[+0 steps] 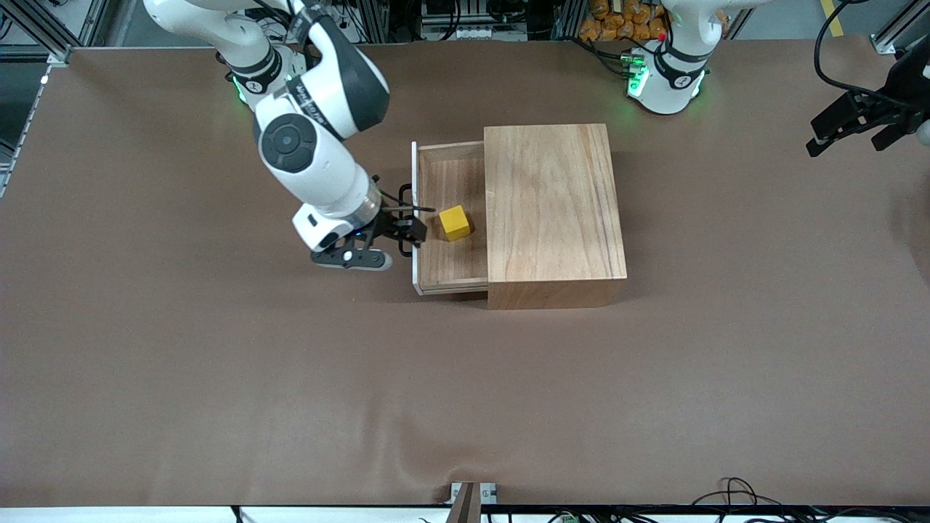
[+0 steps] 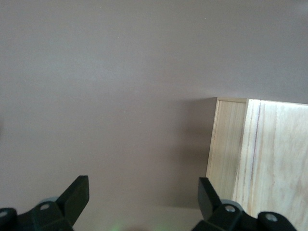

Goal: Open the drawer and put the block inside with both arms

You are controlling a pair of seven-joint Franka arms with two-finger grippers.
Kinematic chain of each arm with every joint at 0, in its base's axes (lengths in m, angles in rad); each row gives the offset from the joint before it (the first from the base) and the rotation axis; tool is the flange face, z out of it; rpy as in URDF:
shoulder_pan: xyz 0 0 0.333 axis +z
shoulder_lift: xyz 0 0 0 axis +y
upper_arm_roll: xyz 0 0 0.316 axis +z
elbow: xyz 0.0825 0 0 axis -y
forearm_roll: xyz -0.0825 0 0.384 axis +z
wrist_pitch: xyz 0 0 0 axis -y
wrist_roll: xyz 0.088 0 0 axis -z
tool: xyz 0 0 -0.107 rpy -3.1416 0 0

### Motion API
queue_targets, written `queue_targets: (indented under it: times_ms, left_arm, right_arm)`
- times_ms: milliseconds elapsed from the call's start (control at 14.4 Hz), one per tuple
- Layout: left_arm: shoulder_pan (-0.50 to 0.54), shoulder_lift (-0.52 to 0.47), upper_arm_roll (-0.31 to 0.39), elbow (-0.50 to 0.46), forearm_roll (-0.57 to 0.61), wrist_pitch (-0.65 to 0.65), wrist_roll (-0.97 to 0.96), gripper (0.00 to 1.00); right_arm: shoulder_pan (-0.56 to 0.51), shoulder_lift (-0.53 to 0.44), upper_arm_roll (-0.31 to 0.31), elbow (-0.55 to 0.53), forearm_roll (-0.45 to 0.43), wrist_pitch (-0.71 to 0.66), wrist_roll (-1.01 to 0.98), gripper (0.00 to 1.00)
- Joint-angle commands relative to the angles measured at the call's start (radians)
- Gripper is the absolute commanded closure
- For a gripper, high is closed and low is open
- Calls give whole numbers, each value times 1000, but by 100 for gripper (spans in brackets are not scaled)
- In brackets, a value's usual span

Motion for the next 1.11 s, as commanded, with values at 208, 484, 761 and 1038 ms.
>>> queue_targets:
  times_ms: [208,484,761,1038]
  left_arm:
    - [11,-25,-4,-19,-20,13,20,0]
    - [11,-24,-4,-18,-20,13,20,0]
    - [11,-22,-5,-16,-19,13,20,0]
    - [9,-17,-8,-16,-19,18,20,0]
  right_arm:
    - [-186,-96,8,-13,-30,-168,-291,0]
    - [-303,-159,5,-21,-33,-275,-446,0]
    - [-427,-228,3,-20,-73,-360,-529,0]
    - [-493,-317,0,-15,-151,-419,-601,0]
